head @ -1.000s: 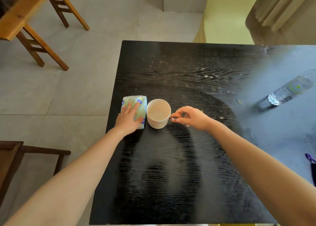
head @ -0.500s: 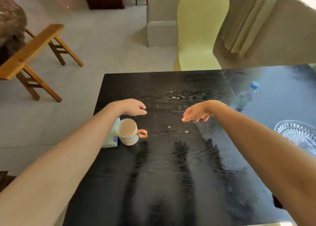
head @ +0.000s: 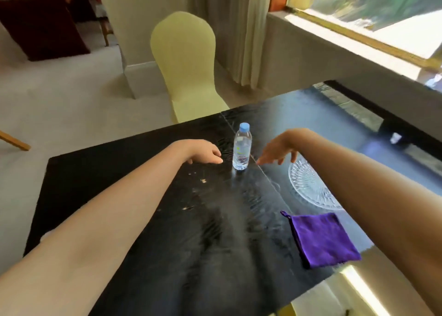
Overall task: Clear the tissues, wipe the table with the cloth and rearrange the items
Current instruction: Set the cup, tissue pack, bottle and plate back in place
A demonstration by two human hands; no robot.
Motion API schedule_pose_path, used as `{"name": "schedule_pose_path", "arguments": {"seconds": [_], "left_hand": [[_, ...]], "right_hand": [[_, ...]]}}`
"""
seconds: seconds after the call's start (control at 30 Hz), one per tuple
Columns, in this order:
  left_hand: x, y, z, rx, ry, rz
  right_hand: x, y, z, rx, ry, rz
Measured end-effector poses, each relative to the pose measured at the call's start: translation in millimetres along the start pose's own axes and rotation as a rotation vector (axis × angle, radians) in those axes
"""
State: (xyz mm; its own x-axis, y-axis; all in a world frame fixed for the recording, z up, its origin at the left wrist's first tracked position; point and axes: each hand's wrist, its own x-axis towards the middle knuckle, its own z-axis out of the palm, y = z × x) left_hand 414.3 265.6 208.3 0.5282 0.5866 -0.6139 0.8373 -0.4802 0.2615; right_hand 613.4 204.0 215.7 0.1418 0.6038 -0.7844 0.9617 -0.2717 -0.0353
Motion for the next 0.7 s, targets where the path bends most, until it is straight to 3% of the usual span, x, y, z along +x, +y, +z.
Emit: {"name": "schedule_pose_path", "arguments": {"seconds": [0.27,0.37,0.47,0.57,0.7], "left_hand": [[81.4,78.8,25.7,0.142,-0.132,0.053],[110.4,87.6,35.0,0.114,-0.068,-0.008],[141.1,79.7,44.1,-0.1,0.103,-0.169],[170.4,63.4,47.0,-0.53,0.283,-0.297],[197.1,56.4,53.6,-0.853,0.491,-0.203]], "right_hand": [[30.3,112.1,47.4,0.147,-0.051,0.137],[51.5,142.8,70.5,0.152,-0.051,0.161],[72.6,171.2,97.0,0.166,0.048,0.185],[90.7,200.0,128.1,0.218,0.171,0.246],[110.4,228.6,167.4,0.235,0.225,0.284]]}}
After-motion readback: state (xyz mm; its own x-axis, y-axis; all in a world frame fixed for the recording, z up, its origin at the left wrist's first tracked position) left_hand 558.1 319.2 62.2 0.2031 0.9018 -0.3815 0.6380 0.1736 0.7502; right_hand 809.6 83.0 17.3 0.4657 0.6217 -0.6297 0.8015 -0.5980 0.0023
